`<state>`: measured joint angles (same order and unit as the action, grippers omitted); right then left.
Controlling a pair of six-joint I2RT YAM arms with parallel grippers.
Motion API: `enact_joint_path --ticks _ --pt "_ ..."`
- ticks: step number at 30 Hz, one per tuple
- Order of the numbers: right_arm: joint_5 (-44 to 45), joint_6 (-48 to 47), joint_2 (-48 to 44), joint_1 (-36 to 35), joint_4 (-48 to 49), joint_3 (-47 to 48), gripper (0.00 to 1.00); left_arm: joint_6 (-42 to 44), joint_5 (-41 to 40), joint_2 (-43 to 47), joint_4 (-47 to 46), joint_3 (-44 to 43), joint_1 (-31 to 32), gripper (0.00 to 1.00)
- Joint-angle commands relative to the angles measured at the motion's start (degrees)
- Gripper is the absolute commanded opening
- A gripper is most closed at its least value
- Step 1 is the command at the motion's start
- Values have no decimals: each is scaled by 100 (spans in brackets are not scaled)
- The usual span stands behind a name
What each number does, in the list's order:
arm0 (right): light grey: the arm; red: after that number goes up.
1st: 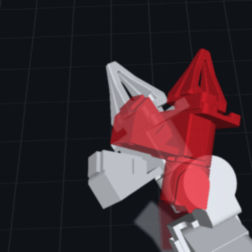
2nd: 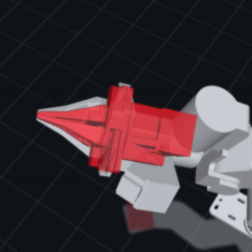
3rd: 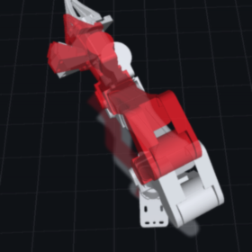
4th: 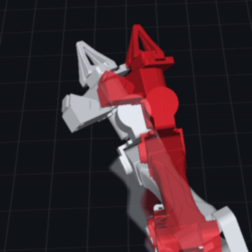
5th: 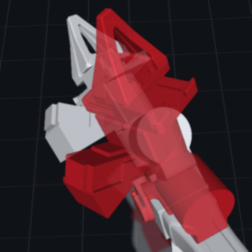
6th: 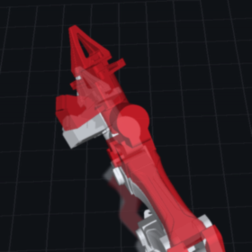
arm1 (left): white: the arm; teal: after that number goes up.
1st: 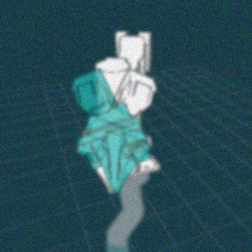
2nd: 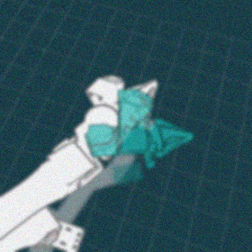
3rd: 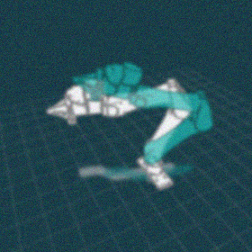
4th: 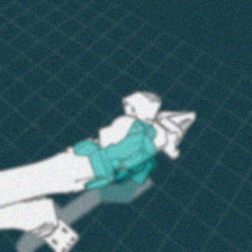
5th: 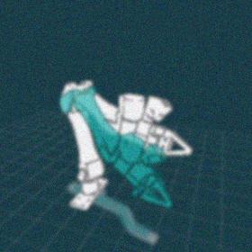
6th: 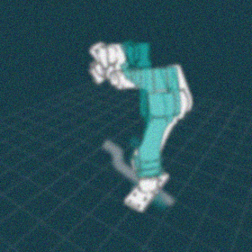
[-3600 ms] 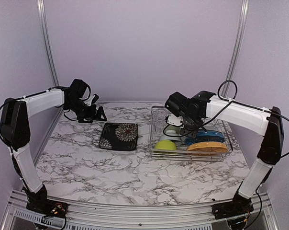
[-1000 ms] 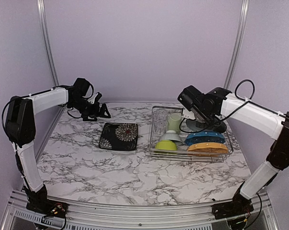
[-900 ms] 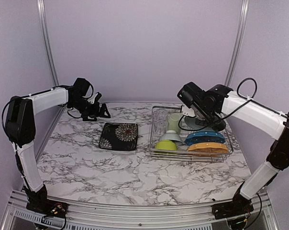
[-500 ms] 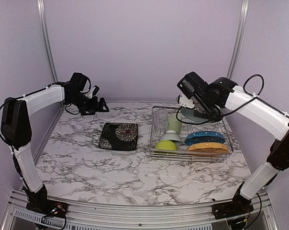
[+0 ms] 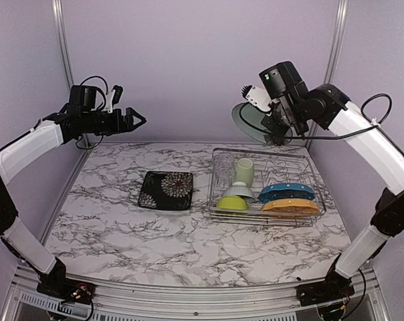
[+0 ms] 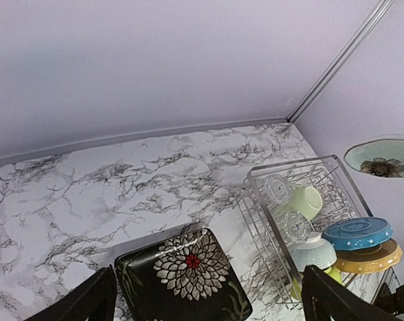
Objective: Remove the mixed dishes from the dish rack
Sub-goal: Pass from the right arm to the left
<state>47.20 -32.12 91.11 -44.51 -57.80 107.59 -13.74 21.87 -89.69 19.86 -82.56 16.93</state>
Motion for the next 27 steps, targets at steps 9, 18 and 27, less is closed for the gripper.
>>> enact_joint_path --ticks 9,18,27 --pt "-2728 2266 11 -66 1942 372 0 -57 1004 970 -1635 973 146 99" --pt "-4218 3142 -56 -2 3009 -97 0 -50 1323 857 -1614 935 472 91" --pt "-5409 4211 -288 292 4146 -822 0 -142 1473 624 -1599 865 688 77"
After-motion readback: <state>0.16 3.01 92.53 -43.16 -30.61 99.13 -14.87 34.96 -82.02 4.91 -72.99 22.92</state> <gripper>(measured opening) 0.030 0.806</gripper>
